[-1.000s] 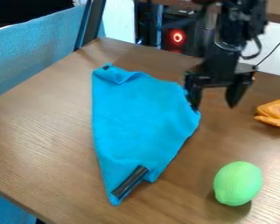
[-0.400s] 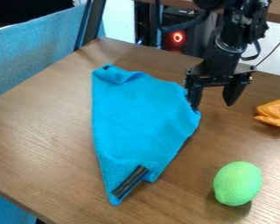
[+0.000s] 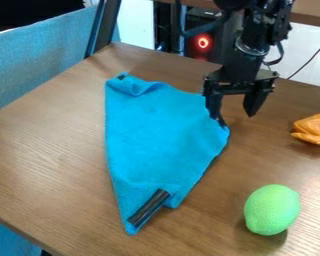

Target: Unfolding cloth from right to left.

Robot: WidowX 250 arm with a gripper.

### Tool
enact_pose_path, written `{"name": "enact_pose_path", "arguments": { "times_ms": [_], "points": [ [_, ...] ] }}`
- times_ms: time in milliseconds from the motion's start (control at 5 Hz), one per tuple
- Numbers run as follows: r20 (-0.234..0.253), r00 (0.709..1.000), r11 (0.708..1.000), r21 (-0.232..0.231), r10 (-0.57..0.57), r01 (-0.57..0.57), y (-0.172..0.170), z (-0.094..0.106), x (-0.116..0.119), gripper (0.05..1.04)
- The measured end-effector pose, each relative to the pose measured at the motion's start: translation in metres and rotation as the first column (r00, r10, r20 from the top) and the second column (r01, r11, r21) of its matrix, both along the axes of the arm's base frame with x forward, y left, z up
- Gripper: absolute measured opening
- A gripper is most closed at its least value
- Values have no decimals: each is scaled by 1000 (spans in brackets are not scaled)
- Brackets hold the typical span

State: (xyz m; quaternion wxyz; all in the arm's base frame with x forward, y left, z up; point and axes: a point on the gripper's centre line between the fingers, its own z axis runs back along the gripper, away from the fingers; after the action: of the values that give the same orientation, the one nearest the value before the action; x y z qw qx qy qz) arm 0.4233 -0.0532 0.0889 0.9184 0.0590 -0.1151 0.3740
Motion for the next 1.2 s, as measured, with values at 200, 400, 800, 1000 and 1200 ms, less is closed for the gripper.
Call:
{"name": "enact_pose_path", "arguments": {
  "times_ms": [200,400,800,1000,1200],
  "points": [
    [-9,1000,1000,1,-4,4,6,-1,0,999],
    [-16,1000,1000,3,-14,14,6,-2,-1,999],
    [-18,1000,1000,13,-20,20,8,-6,-2,968],
    [-35,999,1000,15,-20,21,8,-13,-3,835],
    [-34,999,1000,16,-12,13,11,-14,-3,534]
  ]
}}
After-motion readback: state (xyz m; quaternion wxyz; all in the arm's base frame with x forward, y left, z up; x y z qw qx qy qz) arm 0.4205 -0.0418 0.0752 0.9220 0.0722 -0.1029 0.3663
